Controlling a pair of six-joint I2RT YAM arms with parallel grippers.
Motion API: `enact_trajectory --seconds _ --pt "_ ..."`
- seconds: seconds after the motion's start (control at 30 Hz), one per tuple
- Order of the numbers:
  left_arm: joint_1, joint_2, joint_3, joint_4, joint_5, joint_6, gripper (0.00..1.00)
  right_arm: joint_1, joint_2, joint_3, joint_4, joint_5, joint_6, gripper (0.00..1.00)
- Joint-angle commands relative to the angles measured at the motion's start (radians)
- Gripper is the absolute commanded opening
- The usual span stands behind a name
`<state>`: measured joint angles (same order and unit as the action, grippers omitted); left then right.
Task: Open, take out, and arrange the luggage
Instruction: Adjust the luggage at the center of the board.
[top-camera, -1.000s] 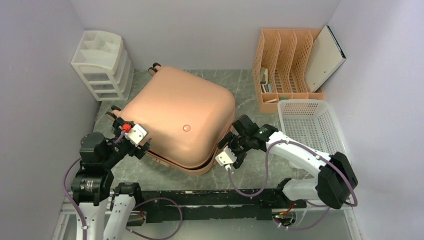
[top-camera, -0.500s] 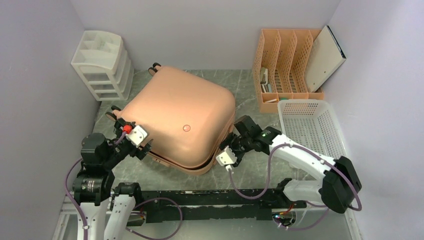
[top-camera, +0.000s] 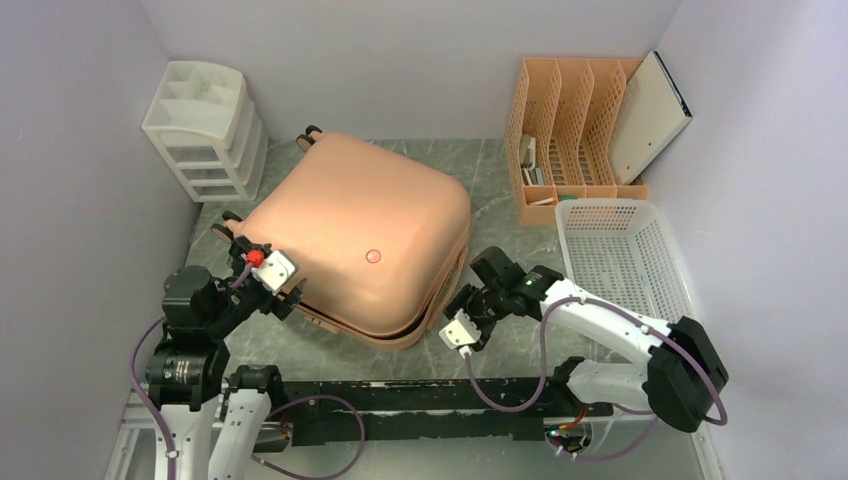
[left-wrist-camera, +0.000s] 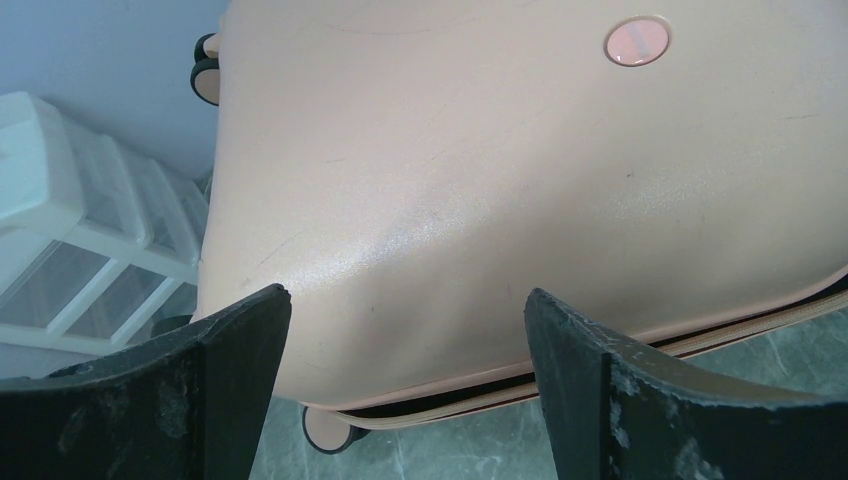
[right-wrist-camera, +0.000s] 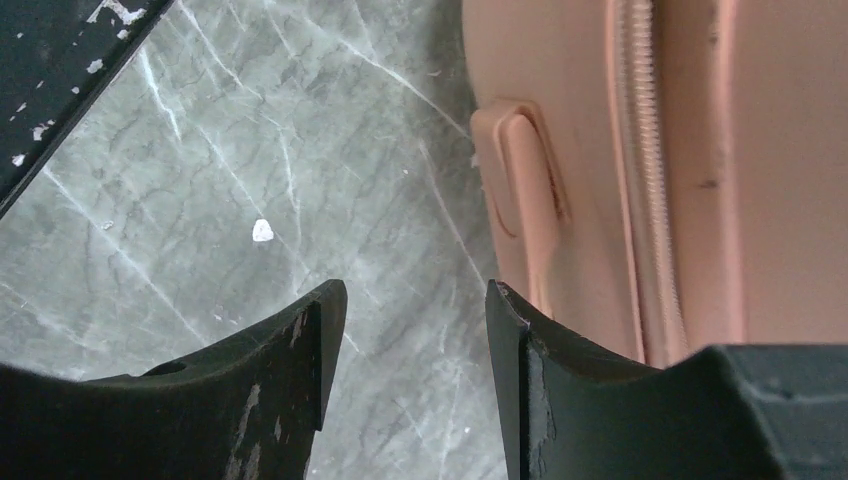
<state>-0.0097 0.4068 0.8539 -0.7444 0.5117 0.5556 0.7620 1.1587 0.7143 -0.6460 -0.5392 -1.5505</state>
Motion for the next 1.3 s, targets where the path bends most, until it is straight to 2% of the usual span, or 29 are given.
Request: enact_trajectory --seconds 0.0,0.17,0.47,0.87,1.1,1.27 --pt "0.007 -0.006 -0.004 0.040 0.026 -0.016 0.92 0.011 0.041 -0.012 0.108 0.020 0.023 0.58" --pt "0.007 -0.008 -0.008 0.040 0.025 -0.016 0.92 0.018 0.085 0.011 0.131 0.023 0.027 0.58" --pt "0.007 -0.018 -0.012 0.042 0.028 -0.014 0.92 0.023 0.021 0.004 0.159 0.033 0.034 0.58" --pt "0.007 -0.023 -0.013 0.043 0.030 -0.013 0.92 0.023 0.061 0.050 0.174 0.001 0.081 0.57" --pt "0.007 -0.018 -0.015 0.042 0.031 -0.012 0.92 0.023 -0.004 0.072 0.171 -0.033 0.097 0.57" --pt "0.007 -0.014 -0.014 0.041 0.031 -0.011 0.92 0.024 0.083 0.043 0.228 0.028 0.097 0.56"
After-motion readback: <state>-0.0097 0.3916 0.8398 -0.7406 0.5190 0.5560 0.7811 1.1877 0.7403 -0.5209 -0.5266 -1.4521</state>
